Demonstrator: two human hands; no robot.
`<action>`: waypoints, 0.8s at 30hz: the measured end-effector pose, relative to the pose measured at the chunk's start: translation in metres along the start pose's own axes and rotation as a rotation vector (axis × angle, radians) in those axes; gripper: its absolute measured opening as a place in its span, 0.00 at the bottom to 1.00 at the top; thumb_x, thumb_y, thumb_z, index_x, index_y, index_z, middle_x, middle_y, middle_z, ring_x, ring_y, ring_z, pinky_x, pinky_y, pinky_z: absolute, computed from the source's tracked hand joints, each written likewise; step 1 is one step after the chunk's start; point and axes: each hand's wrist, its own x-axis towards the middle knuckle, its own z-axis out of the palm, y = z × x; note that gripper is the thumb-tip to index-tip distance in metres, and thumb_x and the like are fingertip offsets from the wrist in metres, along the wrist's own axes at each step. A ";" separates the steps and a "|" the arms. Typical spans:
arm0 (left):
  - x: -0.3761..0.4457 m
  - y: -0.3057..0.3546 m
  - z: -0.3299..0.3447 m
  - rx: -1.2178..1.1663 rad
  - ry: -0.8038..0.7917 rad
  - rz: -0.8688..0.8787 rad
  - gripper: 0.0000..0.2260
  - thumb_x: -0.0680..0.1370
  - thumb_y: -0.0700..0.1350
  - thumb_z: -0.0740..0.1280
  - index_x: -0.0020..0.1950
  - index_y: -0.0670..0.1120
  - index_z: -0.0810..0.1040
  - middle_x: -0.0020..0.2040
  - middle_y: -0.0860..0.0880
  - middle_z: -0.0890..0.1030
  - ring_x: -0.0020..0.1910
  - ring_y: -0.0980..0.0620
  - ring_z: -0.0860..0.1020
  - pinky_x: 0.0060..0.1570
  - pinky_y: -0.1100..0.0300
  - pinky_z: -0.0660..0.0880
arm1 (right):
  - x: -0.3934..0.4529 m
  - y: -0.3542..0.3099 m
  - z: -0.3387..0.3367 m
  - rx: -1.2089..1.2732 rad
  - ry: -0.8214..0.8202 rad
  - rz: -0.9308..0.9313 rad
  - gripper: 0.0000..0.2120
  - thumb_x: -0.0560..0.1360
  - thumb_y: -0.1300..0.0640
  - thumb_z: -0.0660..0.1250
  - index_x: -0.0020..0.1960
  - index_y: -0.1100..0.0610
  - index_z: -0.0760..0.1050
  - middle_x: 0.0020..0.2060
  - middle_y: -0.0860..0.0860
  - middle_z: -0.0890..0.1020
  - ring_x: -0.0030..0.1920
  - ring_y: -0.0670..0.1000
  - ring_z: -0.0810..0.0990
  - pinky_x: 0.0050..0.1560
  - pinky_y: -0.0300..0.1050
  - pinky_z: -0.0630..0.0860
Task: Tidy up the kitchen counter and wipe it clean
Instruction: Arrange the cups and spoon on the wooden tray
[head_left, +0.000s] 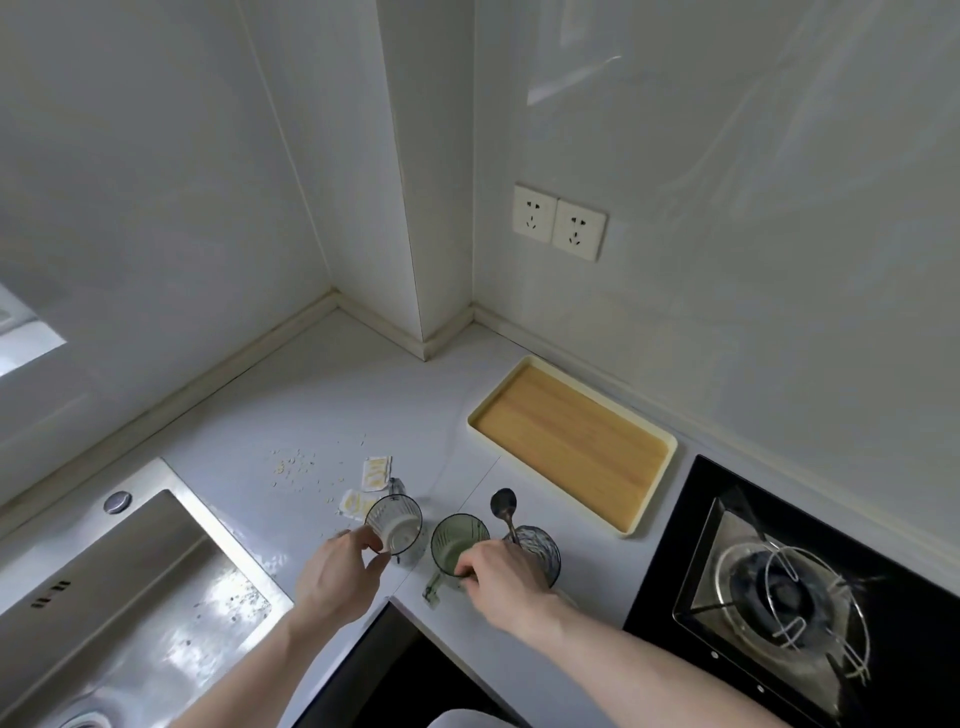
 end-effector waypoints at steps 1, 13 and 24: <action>0.000 -0.001 0.001 -0.001 0.009 -0.002 0.07 0.81 0.58 0.65 0.56 0.60 0.79 0.57 0.57 0.80 0.51 0.54 0.81 0.42 0.58 0.78 | 0.000 0.000 -0.001 0.038 0.025 -0.010 0.08 0.78 0.54 0.66 0.55 0.49 0.82 0.54 0.47 0.84 0.54 0.56 0.83 0.52 0.51 0.80; 0.003 0.004 0.005 -0.038 0.031 -0.011 0.04 0.81 0.57 0.66 0.53 0.60 0.77 0.60 0.55 0.78 0.49 0.51 0.80 0.41 0.57 0.74 | -0.035 0.015 -0.110 0.619 0.550 -0.210 0.03 0.76 0.60 0.73 0.50 0.57 0.83 0.44 0.44 0.85 0.43 0.46 0.84 0.39 0.40 0.82; 0.004 0.012 0.014 -0.082 0.039 0.008 0.12 0.81 0.54 0.66 0.64 0.56 0.79 0.67 0.52 0.77 0.59 0.50 0.80 0.53 0.56 0.76 | -0.023 0.160 -0.114 0.380 0.603 0.367 0.05 0.78 0.56 0.71 0.54 0.55 0.82 0.46 0.48 0.84 0.46 0.45 0.83 0.42 0.31 0.75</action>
